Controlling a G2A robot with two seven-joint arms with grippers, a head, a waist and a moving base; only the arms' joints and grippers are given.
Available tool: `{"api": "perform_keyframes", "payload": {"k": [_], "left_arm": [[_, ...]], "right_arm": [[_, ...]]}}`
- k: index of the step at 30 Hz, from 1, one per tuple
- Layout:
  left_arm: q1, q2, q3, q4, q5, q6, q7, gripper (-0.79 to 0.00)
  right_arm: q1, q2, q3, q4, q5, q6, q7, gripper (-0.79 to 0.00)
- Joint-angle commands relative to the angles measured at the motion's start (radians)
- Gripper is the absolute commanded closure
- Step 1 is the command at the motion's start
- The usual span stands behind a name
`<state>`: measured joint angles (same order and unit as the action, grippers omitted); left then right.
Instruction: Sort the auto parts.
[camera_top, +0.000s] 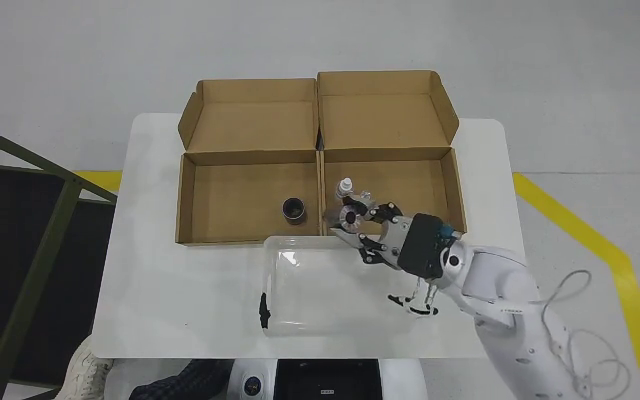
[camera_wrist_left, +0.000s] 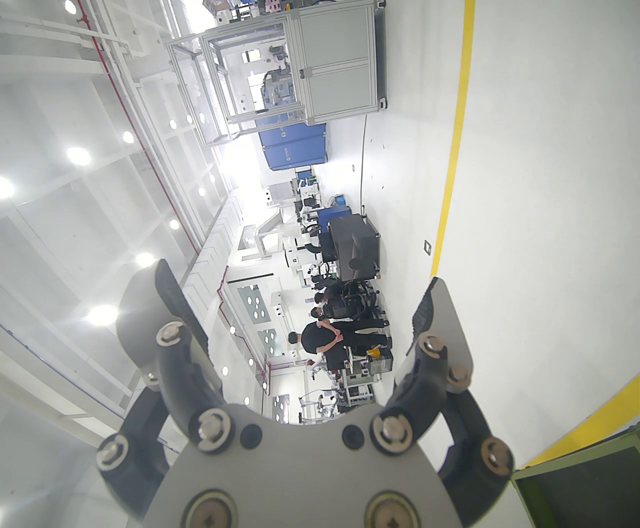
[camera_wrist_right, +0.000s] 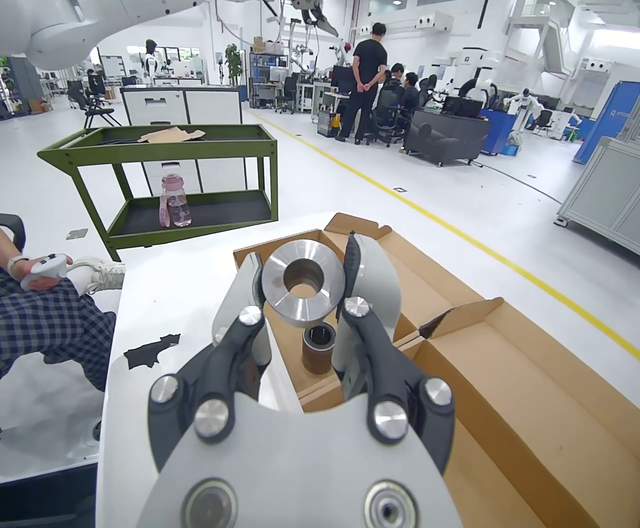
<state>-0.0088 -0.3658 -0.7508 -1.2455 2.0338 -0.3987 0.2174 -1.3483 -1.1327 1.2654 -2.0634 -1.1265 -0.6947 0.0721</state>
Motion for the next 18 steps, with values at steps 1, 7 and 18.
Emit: {"api": "perform_keyframes", "payload": {"k": [1, 7, 18], "left_arm": [[0.0, 0.0, 0.0, 0.0, 0.0, 0.0, 0.0, -0.785], [0.0, 0.0, 0.0, 0.0, 0.0, 0.0, 0.0, -0.785], [0.0, 0.0, 0.0, 0.0, 0.0, 0.0, 0.0, -0.785]], "right_arm": [[0.002, 0.001, 0.005, 0.005, 0.009, -0.001, -0.004, 0.0], [0.001, 0.001, 0.006, 0.007, 0.016, 0.006, -0.008, 0.0], [0.032, -0.001, -0.025, 0.043, 0.013, 0.02, 0.024, 0.0]]}}
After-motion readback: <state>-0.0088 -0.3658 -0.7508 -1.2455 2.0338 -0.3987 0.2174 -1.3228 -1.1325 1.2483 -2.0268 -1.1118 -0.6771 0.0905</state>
